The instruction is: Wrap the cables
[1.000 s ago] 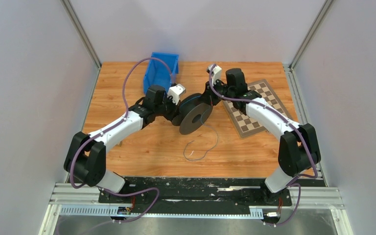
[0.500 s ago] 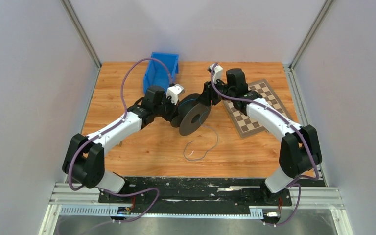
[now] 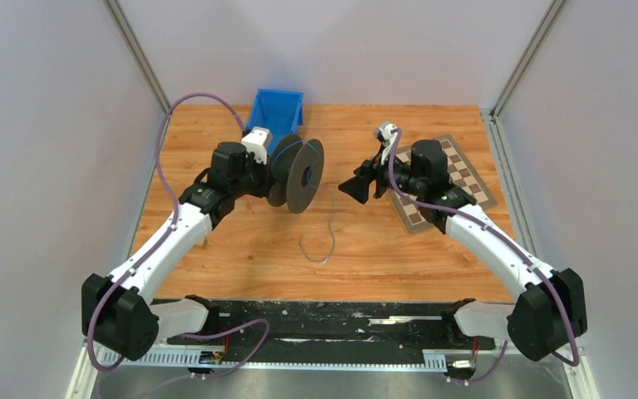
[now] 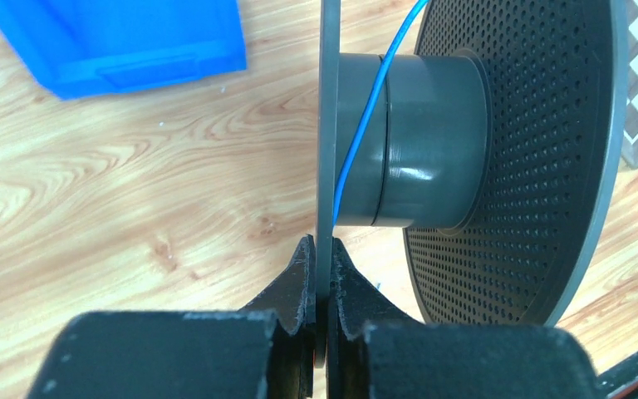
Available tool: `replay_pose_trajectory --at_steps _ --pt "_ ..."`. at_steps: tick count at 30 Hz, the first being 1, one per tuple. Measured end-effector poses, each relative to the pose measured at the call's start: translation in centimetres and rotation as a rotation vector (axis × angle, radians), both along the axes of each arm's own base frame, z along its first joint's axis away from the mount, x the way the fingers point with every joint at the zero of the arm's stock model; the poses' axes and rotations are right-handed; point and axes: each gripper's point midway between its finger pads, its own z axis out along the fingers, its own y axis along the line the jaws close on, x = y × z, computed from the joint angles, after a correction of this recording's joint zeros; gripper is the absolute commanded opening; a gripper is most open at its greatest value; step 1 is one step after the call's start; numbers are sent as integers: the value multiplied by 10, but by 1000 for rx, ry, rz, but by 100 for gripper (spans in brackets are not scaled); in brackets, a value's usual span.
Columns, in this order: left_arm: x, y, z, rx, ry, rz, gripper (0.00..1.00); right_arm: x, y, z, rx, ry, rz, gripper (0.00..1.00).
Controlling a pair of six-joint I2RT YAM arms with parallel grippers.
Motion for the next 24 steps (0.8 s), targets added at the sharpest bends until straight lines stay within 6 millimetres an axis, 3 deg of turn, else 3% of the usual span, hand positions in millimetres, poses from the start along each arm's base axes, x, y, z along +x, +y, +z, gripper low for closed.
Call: replay_pose_trajectory --at_steps 5,10,17,24 --pt "-11 18 14 -46 22 69 0 -26 11 -29 22 -76 80 75" --pt "-27 22 37 -80 40 91 0 -44 23 -60 40 -115 139 77" --pt "-45 23 92 -158 0 91 0 -25 42 -84 67 -120 114 77" --pt "-64 25 119 -214 -24 89 0 -10 59 -139 65 -13 78 74"
